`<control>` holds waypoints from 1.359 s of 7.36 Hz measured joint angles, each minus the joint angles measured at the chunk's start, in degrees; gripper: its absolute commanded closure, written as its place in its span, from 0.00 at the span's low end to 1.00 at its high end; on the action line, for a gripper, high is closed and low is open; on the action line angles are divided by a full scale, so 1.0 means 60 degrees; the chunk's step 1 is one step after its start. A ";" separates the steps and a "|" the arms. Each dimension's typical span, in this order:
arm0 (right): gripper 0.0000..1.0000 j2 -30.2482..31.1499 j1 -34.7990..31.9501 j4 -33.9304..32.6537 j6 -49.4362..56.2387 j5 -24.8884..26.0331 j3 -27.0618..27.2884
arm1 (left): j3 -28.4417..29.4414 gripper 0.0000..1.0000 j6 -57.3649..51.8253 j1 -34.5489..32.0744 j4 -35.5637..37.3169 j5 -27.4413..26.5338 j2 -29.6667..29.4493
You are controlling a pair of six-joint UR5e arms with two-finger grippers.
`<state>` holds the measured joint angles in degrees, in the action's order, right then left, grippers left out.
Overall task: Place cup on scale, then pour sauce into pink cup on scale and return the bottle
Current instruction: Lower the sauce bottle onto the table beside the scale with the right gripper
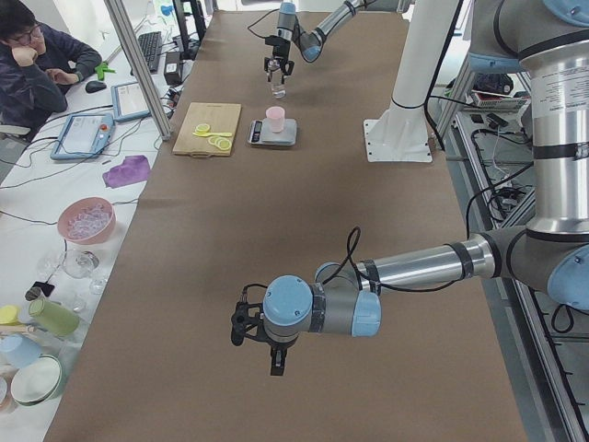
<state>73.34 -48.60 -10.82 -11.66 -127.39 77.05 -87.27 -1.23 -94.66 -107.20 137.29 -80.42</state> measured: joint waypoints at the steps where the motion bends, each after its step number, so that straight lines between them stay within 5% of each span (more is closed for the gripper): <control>1: 1.00 0.0000 0.0000 0.0111 0.0000 0.0004 -0.0078 | -0.0003 0.02 0.0000 0.0000 0.0002 0.0000 0.0000; 7: 1.00 -0.0006 0.0009 0.0206 0.0006 0.0004 -0.0165 | -0.0006 0.02 -0.0003 0.0000 0.0001 0.0000 -0.0001; 8: 0.74 -0.0011 0.0023 0.0206 0.0006 -0.0003 -0.0169 | 0.0001 0.02 -0.0006 0.0000 -0.0002 0.0000 -0.0001; 9: 0.13 -0.0016 0.0037 0.0203 -0.0017 -0.0017 -0.0170 | 0.0004 0.02 -0.0004 0.0000 -0.0001 0.0000 -0.0001; 10: 0.00 -0.0018 0.0045 0.0197 -0.0066 -0.0040 -0.0170 | 0.0005 0.02 -0.0001 0.0000 0.0005 0.0000 -0.0001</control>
<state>73.23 -48.34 -9.64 -12.06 -127.64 76.03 -87.24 -1.24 -94.66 -107.17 137.29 -80.42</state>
